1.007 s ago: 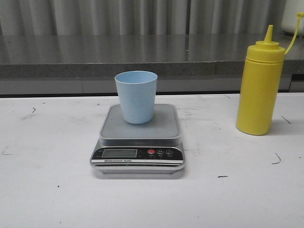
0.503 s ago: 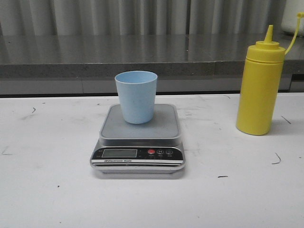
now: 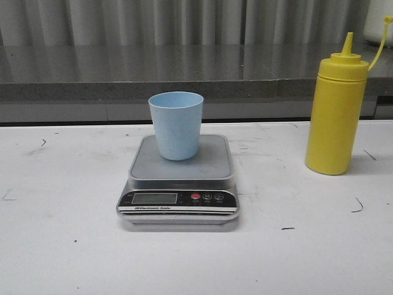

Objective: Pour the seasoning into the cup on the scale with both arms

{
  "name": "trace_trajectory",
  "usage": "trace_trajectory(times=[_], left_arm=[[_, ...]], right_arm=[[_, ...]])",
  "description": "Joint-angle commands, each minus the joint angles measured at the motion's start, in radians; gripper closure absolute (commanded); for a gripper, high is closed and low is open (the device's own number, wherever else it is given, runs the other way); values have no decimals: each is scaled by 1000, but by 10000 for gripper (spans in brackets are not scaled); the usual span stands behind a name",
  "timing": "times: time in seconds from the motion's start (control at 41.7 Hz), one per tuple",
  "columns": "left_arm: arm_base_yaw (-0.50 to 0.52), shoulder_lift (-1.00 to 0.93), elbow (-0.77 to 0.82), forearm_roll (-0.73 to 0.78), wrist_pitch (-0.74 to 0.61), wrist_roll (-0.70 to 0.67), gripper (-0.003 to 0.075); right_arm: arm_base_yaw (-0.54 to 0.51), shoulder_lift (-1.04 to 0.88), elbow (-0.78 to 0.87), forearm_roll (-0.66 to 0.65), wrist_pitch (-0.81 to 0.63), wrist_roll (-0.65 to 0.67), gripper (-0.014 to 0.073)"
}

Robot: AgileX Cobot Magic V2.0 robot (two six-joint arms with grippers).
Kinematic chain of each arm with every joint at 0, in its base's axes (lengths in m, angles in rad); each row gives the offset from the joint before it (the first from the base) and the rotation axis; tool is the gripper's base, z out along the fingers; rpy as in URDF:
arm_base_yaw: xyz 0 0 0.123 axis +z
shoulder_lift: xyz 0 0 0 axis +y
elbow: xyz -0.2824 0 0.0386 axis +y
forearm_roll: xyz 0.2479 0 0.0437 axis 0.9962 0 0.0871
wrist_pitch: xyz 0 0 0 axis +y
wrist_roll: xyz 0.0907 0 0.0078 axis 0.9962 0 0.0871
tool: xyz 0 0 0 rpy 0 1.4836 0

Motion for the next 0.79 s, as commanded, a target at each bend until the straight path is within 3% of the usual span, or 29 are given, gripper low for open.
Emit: trace_trajectory(times=[0.0, 0.192, 0.408, 0.527, 0.767], left_arm=[[-10, -11, -23, -11, -71, -1, 740], [43, -83, 39, -10, -138, -1, 740], [245, -325, 362, 9, -572, -1, 740], [343, -482, 552, -8, -750, -1, 740], [478, -735, 777, -22, -784, -1, 740]], right_arm=[[3, 4, -33, -2, -58, -15, 661], [3, 4, -33, -2, -58, -15, 661], [3, 4, -33, -2, -58, -15, 661], [3, 4, -33, -2, -58, -15, 661], [3, 4, -33, -2, -58, -15, 661]])
